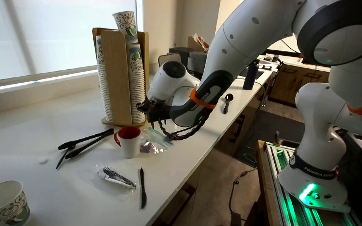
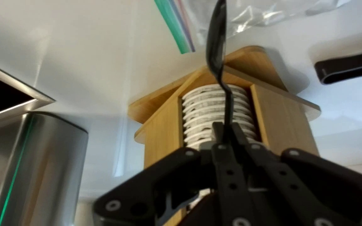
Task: Put the spoon inside the mug
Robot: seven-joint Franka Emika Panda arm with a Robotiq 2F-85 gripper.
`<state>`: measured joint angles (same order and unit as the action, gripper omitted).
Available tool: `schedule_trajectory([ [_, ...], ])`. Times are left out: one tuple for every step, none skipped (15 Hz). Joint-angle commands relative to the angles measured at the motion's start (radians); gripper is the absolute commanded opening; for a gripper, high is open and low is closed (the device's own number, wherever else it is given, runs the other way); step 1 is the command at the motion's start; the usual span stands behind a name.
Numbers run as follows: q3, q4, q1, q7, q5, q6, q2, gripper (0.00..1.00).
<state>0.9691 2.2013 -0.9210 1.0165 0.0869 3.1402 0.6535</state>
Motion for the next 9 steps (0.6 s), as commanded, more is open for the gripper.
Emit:
schedule_trajectory([
  [0.019,0.001,-0.081,-0.085,-0.086,0.093,0.071,0.01],
  [0.047,0.014,-0.128,-0.1,-0.118,0.126,0.096,0.01],
  [0.06,0.018,-0.153,-0.128,-0.151,0.148,0.11,0.01],
  [0.101,0.032,-0.209,-0.14,-0.203,0.179,0.148,0.01],
  [0.122,0.044,-0.242,-0.167,-0.25,0.202,0.165,0.01],
  [0.151,0.057,-0.284,-0.189,-0.305,0.222,0.194,0.01],
  [0.17,0.064,-0.315,-0.218,-0.356,0.234,0.216,0.01],
  [0.183,0.07,-0.347,-0.243,-0.41,0.239,0.247,0.01],
  [0.183,0.068,-0.356,-0.272,-0.446,0.244,0.259,0.01],
])
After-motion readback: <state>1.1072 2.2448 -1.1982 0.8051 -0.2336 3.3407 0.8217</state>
